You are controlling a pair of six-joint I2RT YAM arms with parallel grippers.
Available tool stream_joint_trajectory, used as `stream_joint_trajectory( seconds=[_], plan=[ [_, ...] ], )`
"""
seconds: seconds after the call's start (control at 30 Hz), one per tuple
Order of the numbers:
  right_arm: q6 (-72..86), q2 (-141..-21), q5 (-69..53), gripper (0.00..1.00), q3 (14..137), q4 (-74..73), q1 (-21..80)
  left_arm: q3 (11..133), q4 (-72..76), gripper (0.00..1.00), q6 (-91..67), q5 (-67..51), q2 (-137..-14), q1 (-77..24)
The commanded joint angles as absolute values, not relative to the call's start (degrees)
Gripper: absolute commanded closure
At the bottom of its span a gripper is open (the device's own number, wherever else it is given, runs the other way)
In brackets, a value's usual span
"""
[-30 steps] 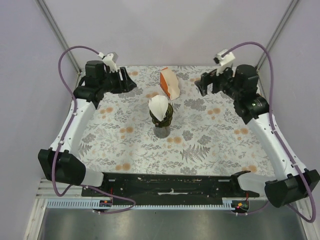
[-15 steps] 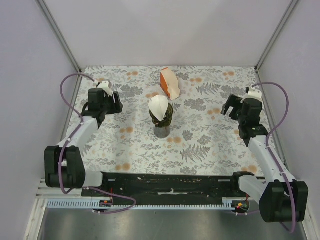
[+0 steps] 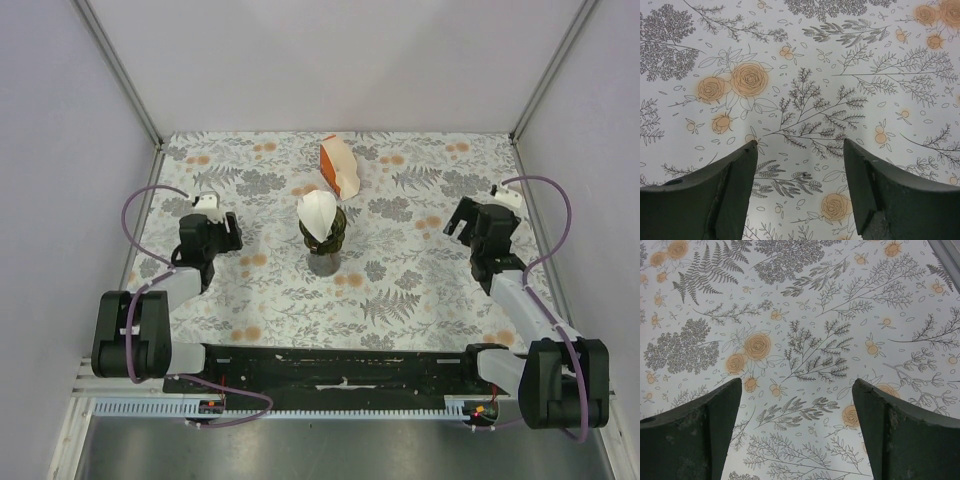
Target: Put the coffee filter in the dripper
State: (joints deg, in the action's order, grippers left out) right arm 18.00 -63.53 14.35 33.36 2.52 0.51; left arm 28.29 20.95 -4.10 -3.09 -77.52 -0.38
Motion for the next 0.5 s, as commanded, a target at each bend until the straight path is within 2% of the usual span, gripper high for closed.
stream_joint_trajectory(
  seconds=[0.0, 0.17, 0.47],
  plan=[
    [18.3, -63.9, 17.5, 0.02, 31.7, 8.4, 0.4, 24.1, 37.1, 0.24, -1.3, -3.1, -76.6, -0.1],
    [17.9, -64.1, 18.1, 0.02, 30.3, 10.7, 0.4, 19.2, 46.6, 0.23, -0.3, -3.3, -78.4, -0.1],
    [17.5, -62.6, 24.7, 0.02, 24.2, 20.8, 0.4, 17.7, 51.1, 0.22, -0.1, -4.4, -78.5, -0.1]
  ],
)
